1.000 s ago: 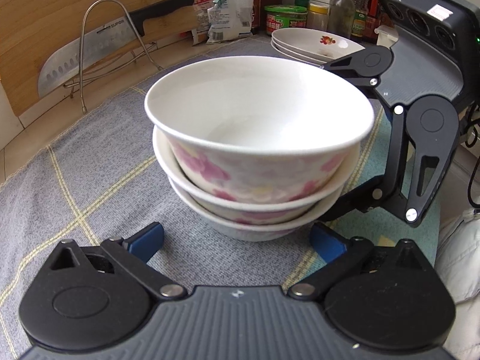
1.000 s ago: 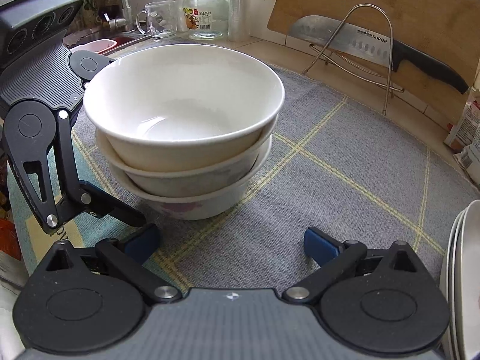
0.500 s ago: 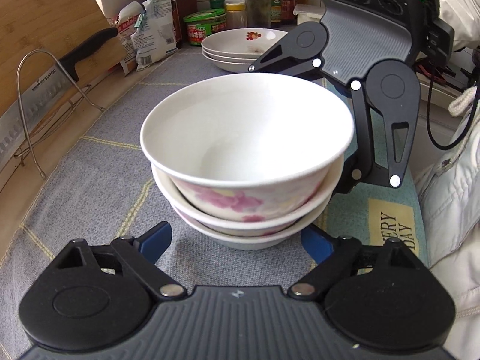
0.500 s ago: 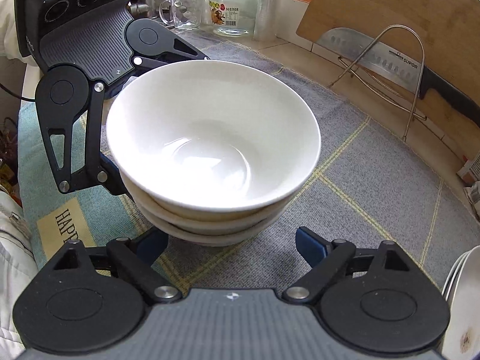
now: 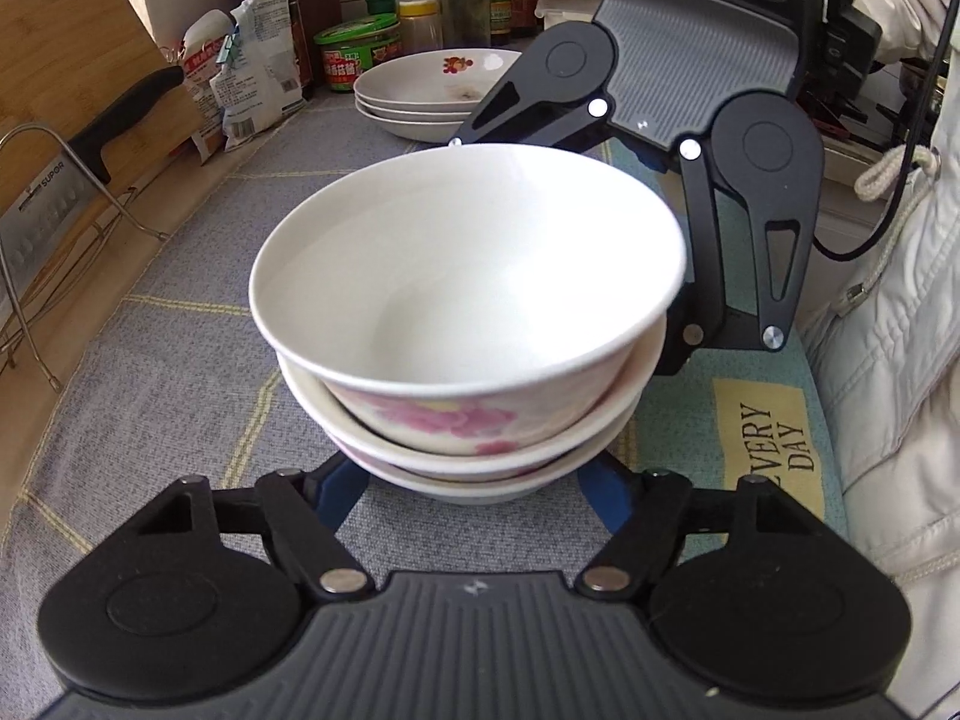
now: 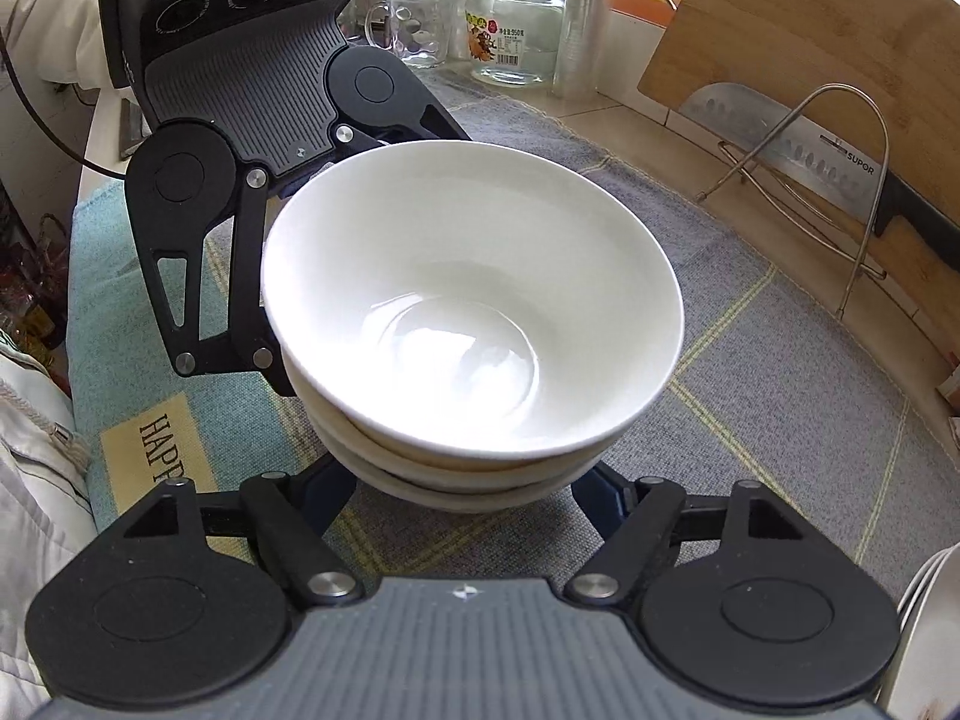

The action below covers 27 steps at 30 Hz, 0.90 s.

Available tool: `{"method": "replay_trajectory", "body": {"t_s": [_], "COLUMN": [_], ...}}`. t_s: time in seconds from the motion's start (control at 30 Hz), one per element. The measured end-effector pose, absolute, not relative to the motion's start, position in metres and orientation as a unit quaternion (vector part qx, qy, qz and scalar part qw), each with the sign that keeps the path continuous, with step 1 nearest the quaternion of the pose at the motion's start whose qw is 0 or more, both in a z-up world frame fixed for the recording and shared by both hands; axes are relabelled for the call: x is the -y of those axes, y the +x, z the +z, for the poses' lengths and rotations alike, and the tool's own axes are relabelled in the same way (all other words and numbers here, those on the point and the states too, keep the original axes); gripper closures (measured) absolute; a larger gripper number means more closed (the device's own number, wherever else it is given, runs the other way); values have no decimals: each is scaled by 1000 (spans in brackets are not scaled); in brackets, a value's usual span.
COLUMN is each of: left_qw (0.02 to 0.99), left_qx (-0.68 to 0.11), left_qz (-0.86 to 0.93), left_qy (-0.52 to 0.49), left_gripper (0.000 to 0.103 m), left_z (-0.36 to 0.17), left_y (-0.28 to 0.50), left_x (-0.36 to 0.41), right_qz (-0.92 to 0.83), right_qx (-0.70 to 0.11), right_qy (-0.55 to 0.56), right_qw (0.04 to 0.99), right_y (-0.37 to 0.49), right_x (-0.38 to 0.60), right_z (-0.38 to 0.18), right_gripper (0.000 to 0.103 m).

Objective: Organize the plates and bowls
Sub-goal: 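Lift the bowl stack with both tools and carry it toward the white plate stack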

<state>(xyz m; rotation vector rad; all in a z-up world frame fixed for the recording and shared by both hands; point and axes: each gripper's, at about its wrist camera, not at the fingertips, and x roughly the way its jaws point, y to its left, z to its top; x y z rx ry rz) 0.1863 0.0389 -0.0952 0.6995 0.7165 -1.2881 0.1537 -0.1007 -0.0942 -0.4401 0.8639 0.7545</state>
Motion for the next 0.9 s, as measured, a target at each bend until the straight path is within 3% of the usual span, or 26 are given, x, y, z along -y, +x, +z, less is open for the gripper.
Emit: {"method": "replay_trajectory", "body": {"t_s": [0.9], "left_qw": [669], "left_qx": [-348], "left_qz": [-595], "left_qy": [278], "left_gripper": [25], "left_z": [-88], "left_y": [199], "left_x": [-44], "right_qz": [354], "right_qx": [-415], "right_qy": [-202], "right_qw": [814], "right_y": [156], "right_x": [101], "right_z": [-84], "right_gripper": [20]}}
